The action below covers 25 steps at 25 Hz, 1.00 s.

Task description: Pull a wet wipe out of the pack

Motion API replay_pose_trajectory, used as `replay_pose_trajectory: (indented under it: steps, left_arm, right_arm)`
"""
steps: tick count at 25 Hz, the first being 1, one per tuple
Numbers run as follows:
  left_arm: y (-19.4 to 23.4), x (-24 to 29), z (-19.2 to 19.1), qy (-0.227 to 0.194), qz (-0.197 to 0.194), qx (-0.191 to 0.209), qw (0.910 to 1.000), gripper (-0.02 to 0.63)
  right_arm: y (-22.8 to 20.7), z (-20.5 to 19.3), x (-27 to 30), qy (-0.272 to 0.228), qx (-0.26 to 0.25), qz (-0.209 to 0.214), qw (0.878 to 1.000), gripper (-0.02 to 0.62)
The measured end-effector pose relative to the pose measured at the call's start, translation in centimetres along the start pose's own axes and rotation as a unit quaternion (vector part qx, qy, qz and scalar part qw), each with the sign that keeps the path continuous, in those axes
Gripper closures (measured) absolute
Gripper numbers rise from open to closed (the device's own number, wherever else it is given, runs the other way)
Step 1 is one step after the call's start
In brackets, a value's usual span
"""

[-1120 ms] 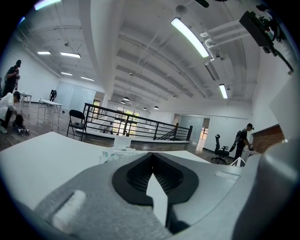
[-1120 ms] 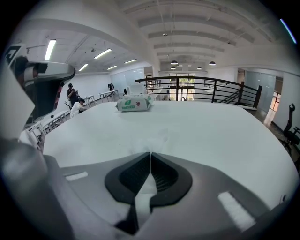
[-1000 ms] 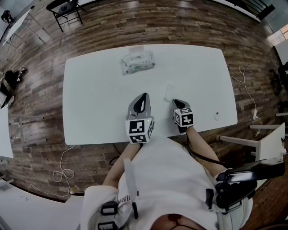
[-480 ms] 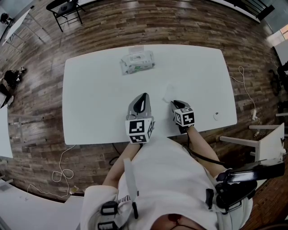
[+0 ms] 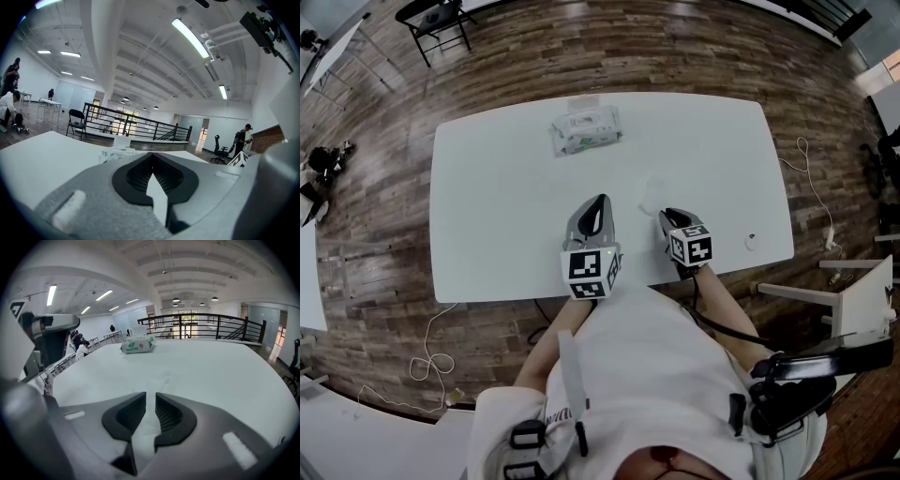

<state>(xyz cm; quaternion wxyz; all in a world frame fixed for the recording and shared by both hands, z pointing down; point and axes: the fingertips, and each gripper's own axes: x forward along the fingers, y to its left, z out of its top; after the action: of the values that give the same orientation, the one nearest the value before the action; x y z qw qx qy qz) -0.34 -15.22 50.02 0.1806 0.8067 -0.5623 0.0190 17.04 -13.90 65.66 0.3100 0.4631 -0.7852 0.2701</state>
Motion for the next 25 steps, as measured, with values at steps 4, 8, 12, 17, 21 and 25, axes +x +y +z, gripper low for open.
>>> replay_pose_trajectory:
  steps: [4, 8, 12, 17, 21, 25]
  left_arm:
    - [0.0, 0.1, 0.1, 0.000, -0.001, 0.001, 1.0000, 0.604]
    - [0.0, 0.2, 0.1, -0.001, -0.003, 0.001, 1.0000, 0.604]
    - [0.0, 0.1, 0.2, -0.003, -0.002, 0.002, 1.0000, 0.604]
    - [-0.1, -0.1, 0.5, -0.006, 0.000, 0.002, 1.0000, 0.604]
    - [0.0, -0.3, 1.0, -0.014, 0.003, 0.000, 0.9999, 0.603]
    - [0.4, -0.5, 1.7, -0.022, 0.009, -0.001, 0.9997, 0.604]
  right_arm:
    - [0.1, 1.7, -0.9, -0.022, -0.002, 0.002, 1.000, 0.529]
    - [0.8, 4.2, -1.9, -0.055, -0.008, 0.009, 0.998, 0.531]
    - [1.8, 7.3, -3.6, -0.100, -0.013, 0.016, 0.995, 0.534]
    - [3.2, 11.7, -6.3, -0.171, -0.022, 0.017, 0.985, 0.559]
    - [4.8, 15.0, -8.5, -0.229, -0.038, 0.021, 0.972, 0.574]
    - [6.1, 17.8, -10.3, -0.279, -0.050, 0.020, 0.959, 0.589]
